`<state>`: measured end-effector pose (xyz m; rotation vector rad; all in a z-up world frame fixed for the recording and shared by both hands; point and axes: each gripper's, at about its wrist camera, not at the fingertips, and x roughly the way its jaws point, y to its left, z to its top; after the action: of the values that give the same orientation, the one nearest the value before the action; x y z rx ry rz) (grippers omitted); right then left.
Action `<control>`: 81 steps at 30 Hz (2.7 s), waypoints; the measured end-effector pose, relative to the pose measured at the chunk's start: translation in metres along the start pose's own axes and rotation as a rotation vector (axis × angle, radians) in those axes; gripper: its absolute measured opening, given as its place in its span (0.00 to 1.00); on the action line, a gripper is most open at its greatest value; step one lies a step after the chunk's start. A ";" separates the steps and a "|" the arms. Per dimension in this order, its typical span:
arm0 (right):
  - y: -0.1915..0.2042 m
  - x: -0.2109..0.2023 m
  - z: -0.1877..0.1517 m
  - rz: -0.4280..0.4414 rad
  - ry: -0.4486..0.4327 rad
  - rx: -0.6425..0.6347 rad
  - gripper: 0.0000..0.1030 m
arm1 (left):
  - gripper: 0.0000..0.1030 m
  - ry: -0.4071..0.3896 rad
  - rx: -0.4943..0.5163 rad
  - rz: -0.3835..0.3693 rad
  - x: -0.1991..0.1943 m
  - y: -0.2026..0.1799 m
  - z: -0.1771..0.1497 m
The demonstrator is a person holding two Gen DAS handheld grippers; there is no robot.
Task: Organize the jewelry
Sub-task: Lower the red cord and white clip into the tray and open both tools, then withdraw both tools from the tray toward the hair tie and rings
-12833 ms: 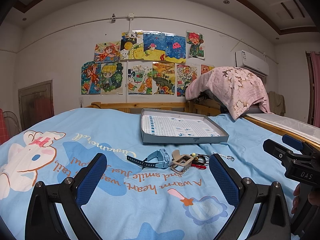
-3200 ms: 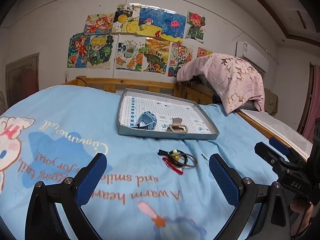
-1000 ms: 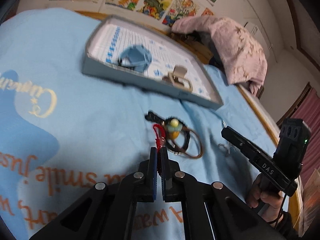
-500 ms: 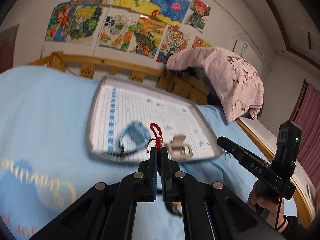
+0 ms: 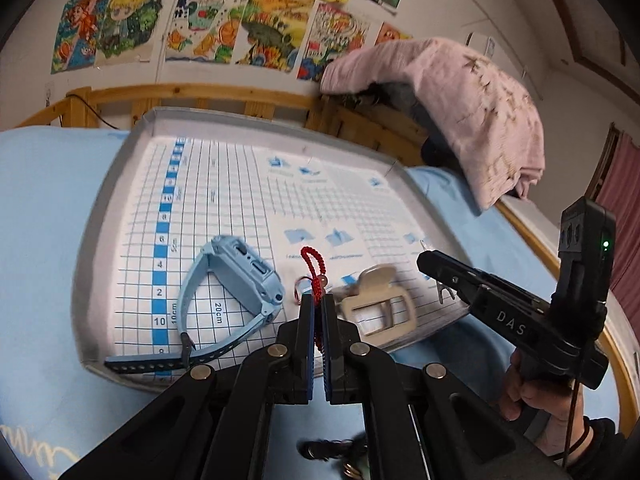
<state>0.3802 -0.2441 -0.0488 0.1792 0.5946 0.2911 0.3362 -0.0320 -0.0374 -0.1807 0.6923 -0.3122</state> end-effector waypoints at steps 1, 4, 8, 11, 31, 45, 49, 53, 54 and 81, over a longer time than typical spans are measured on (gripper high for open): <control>-0.001 0.005 -0.001 0.001 0.009 0.004 0.11 | 0.03 0.012 0.000 0.003 0.004 0.000 -0.001; -0.003 0.014 -0.006 0.007 0.030 0.012 0.11 | 0.03 0.050 -0.007 0.016 0.015 0.001 -0.003; -0.004 0.025 -0.008 0.007 0.061 0.014 0.11 | 0.04 0.065 0.007 0.034 0.019 -0.001 -0.005; -0.008 0.025 -0.010 0.004 0.067 0.030 0.12 | 0.04 0.065 -0.005 0.034 0.015 0.000 -0.007; -0.008 -0.084 -0.010 -0.068 -0.153 0.008 0.82 | 0.91 -0.178 -0.012 0.072 -0.072 -0.020 -0.025; 0.025 -0.227 -0.048 -0.051 -0.379 -0.090 0.98 | 1.00 -0.410 0.071 0.129 -0.192 -0.066 -0.078; 0.033 -0.256 -0.068 -0.045 -0.396 -0.108 0.98 | 1.00 -0.415 0.057 0.130 -0.214 -0.070 -0.097; 0.038 -0.277 -0.091 -0.049 -0.385 -0.117 0.98 | 1.00 -0.432 0.054 0.150 -0.236 -0.073 -0.119; 0.039 -0.280 -0.094 -0.048 -0.382 -0.119 0.98 | 1.00 -0.435 0.059 0.156 -0.240 -0.074 -0.122; 0.059 -0.289 -0.125 -0.097 -0.325 -0.152 0.98 | 1.00 -0.340 0.016 0.186 -0.239 -0.063 -0.142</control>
<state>0.0680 -0.2705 0.0156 0.0483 0.2564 0.2061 0.0564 -0.0181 0.0142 -0.1477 0.3658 -0.1039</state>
